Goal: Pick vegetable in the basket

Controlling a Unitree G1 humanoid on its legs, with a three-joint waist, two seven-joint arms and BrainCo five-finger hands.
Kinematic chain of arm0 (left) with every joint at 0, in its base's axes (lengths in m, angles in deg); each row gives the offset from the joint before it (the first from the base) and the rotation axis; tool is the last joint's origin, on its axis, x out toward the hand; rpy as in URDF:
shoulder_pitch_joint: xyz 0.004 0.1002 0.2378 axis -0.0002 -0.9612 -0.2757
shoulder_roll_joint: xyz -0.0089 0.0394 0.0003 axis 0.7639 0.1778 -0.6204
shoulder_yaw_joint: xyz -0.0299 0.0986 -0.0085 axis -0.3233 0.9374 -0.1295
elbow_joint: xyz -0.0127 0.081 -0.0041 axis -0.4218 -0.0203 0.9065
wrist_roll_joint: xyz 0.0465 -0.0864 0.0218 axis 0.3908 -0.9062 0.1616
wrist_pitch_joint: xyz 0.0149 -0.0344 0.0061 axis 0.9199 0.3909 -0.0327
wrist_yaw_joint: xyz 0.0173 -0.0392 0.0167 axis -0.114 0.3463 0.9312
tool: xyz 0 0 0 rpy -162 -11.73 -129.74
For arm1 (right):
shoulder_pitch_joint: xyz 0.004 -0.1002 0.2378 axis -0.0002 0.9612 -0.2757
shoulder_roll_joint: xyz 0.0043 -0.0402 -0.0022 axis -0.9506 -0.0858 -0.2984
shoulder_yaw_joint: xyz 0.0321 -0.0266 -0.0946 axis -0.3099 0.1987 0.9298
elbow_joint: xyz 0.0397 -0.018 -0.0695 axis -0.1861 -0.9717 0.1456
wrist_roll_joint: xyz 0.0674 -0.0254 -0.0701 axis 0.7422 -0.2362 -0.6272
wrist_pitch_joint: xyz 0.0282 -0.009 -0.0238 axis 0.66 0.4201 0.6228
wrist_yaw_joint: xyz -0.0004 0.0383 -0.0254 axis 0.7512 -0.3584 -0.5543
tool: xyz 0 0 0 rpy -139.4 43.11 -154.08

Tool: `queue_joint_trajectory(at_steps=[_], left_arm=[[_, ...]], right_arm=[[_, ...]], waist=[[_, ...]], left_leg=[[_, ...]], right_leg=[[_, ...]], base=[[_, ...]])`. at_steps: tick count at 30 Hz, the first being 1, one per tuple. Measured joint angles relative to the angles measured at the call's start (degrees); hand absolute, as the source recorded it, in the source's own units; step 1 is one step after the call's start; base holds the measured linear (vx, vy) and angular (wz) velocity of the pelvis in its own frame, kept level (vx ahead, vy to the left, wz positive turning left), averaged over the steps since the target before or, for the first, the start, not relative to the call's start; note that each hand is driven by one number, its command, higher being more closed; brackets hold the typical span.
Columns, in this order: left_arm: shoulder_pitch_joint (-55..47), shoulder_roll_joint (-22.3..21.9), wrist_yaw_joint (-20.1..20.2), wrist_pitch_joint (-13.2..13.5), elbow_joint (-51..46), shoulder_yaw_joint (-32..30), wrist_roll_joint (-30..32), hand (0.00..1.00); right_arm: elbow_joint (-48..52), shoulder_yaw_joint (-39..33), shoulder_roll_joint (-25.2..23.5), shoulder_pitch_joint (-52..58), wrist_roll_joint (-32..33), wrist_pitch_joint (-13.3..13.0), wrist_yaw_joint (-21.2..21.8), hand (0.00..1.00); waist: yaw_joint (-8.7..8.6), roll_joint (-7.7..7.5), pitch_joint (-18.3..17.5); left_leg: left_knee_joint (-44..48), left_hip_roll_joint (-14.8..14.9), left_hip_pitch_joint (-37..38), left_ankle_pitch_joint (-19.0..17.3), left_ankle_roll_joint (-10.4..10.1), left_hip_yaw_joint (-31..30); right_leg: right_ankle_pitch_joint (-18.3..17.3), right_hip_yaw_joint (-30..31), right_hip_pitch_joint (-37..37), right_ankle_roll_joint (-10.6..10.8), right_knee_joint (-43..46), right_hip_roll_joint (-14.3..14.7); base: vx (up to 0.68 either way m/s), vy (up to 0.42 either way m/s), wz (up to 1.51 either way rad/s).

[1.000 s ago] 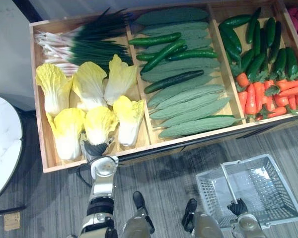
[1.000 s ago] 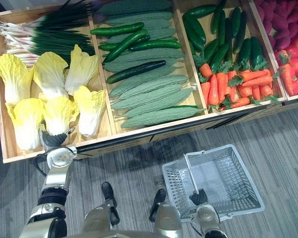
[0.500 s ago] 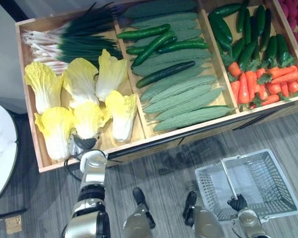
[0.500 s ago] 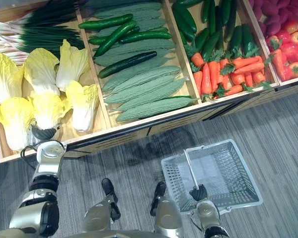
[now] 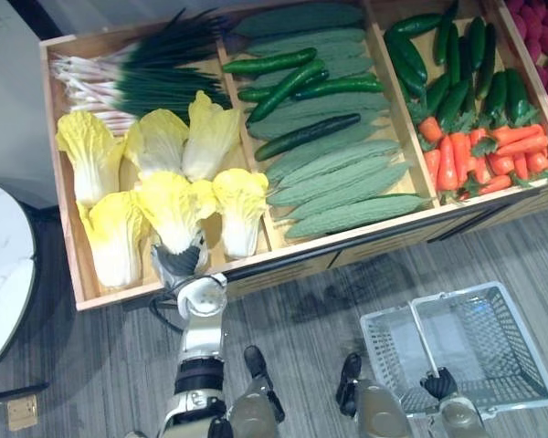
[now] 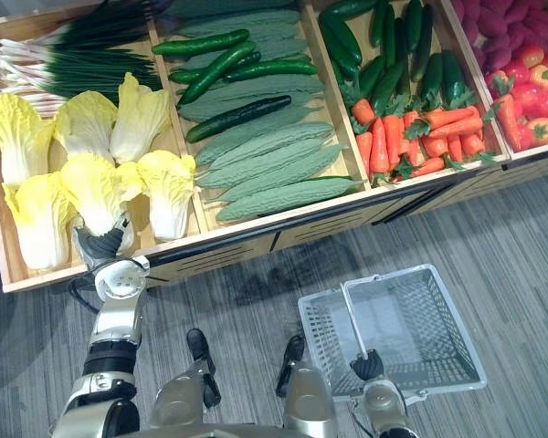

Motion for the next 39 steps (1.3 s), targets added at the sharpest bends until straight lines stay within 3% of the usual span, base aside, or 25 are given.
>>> queue_joint_trajectory(at_steps=[5,13,19,24,27,33,35,39], left_arm=[[-0.33,-0.69,-2.63,2.97,-9.57,2.13,-0.01,1.00],[-0.32,-2.34,-6.71,4.16,-21.04,3.85,-0.01,1.00],[-0.34,-1.44,-4.99,6.20,-26.85,12.60,2.00,1.00],[-2.15,2.99,3.75,10.60,-26.98,22.64,1.99,1.00],[-3.09,5.51,7.61,12.06,-26.71,24.74,1.98,1.00],[-3.98,12.05,17.34,17.21,-23.14,33.95,1.16,1.00],[-3.95,15.13,21.49,19.61,-20.62,39.37,-3.09,1.00],[-3.80,18.35,28.48,21.50,-18.90,47.61,-10.66,1.00]], right_arm=[[-0.68,0.03,-0.37,0.91,-0.07,0.02,-0.30,1.00],[-2.52,0.07,-0.37,3.56,-0.07,0.00,-0.44,1.00],[-3.34,0.01,0.19,4.38,-0.14,0.02,-1.00,1.00],[0.67,0.78,6.43,3.97,-3.79,0.12,-0.22,1.00],[6.17,3.54,10.60,3.19,-5.17,0.02,1.19,1.00],[20.52,10.33,22.01,1.60,-6.07,-2.56,5.34,1.00],[23.91,13.60,26.29,0.13,-5.24,-3.93,7.09,1.00],[29.30,16.54,30.69,-0.54,-2.51,-4.85,10.12,1.00]], waist=[[0.02,0.13,-1.46],[0.02,0.16,-6.31],[-0.04,0.48,-8.19],[-0.82,2.19,-9.70],[-1.35,2.60,-10.14],[-3.07,3.57,-11.16],[-4.35,3.94,-11.91],[-4.80,3.90,-12.78]], left_leg=[[-0.02,0.00,-0.26,-0.01,-0.01,-0.78],[-0.19,0.02,-0.34,0.03,0.03,-1.02],[-0.36,0.06,0.58,0.04,0.05,-0.84],[-0.38,0.25,2.61,-0.28,-0.28,3.62],[-0.40,0.68,3.98,-1.00,-0.38,7.37],[-0.45,0.74,8.63,-1.88,-0.98,16.52],[-0.46,0.78,9.85,-2.57,-1.17,19.46],[-0.46,0.97,11.67,-4.14,-1.79,24.79]], right_leg=[[0.00,-0.59,0.38,0.00,-0.07,0.01],[0.00,-1.07,0.70,0.00,-0.07,0.00],[0.02,-0.81,1.53,0.00,-0.21,0.05],[2.19,4.02,1.23,-0.02,-2.29,0.85],[3.40,7.72,0.28,-0.08,-3.11,1.72],[6.51,16.79,-0.34,0.11,-5.34,3.43],[7.56,19.48,-0.36,0.24,-6.67,3.91],[8.77,23.15,-0.56,1.09,-7.69,4.34]], base=[[0.01,0.016,0.09],[0.02,0.009,0.03],[0.00,0.004,-0.02],[0.02,0.018,-0.42],[0.01,0.015,-0.71],[0.00,0.009,-0.82],[-0.03,0.009,-0.62],[-0.08,0.001,-0.57]])
